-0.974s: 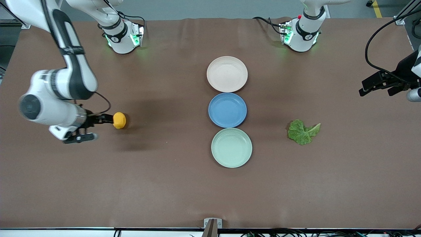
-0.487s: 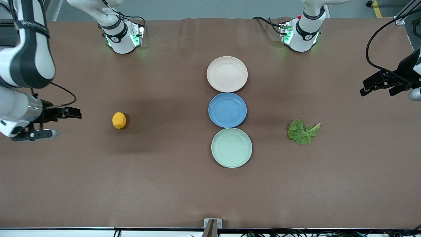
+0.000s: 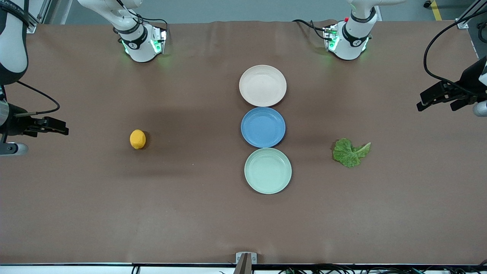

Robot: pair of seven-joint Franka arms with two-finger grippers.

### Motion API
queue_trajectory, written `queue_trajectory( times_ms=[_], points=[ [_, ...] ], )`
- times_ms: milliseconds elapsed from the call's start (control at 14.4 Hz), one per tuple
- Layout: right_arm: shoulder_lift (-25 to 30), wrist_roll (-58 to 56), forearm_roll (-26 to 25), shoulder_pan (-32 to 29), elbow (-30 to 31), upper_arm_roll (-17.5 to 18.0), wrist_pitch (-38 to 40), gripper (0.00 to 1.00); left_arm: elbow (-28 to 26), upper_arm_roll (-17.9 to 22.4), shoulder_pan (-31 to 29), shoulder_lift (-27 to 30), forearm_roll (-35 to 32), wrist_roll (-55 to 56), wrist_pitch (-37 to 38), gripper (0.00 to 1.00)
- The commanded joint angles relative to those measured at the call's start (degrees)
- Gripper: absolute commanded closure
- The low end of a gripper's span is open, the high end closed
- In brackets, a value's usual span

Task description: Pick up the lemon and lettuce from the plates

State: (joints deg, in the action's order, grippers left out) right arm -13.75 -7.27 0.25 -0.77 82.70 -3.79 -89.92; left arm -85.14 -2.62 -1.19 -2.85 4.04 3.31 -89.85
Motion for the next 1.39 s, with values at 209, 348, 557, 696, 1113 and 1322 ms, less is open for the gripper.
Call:
queue_trajectory(
  times_ms=[209, 348, 557, 696, 1113, 1322],
  points=[
    [-0.49, 1.2, -0.08, -0.2, -0.79, 0.89, 5.36, 0.0, 1.38, -0.01, 0.13, -0.22, -1.4, -0.67, 1.17, 0.0],
    [0.03, 1.2, 0.36, -0.54, -0.18, 0.89, 5.63, 0.0, 1.38, -0.01, 0.13, -0.22, -1.4, -0.67, 1.17, 0.0],
    [3.19, 1.2, 0.27, -0.37, 3.06, 0.89, 4.5, 0.0, 1.38, -0.01, 0.13, -0.22, -1.31, -0.67, 1.08, 0.0],
    [7.4, 1.2, 0.27, -0.11, 8.15, 0.89, 0.91, 0.0, 1.38, -0.01, 0.13, -0.22, -1.31, -0.67, 0.99, 0.0],
    [14.27, 0.94, 0.27, -0.28, 13.27, 0.98, -1.14, 0.0, 1.38, -0.01, 0.13, -0.31, -1.4, -0.67, 0.9, 0.0],
    [15.85, 0.76, 0.27, -0.28, 13.27, 0.98, -0.34, 0.0, 0.86, -0.36, 0.22, 0.56, -1.49, -0.67, 0.9, 0.0]
  ],
)
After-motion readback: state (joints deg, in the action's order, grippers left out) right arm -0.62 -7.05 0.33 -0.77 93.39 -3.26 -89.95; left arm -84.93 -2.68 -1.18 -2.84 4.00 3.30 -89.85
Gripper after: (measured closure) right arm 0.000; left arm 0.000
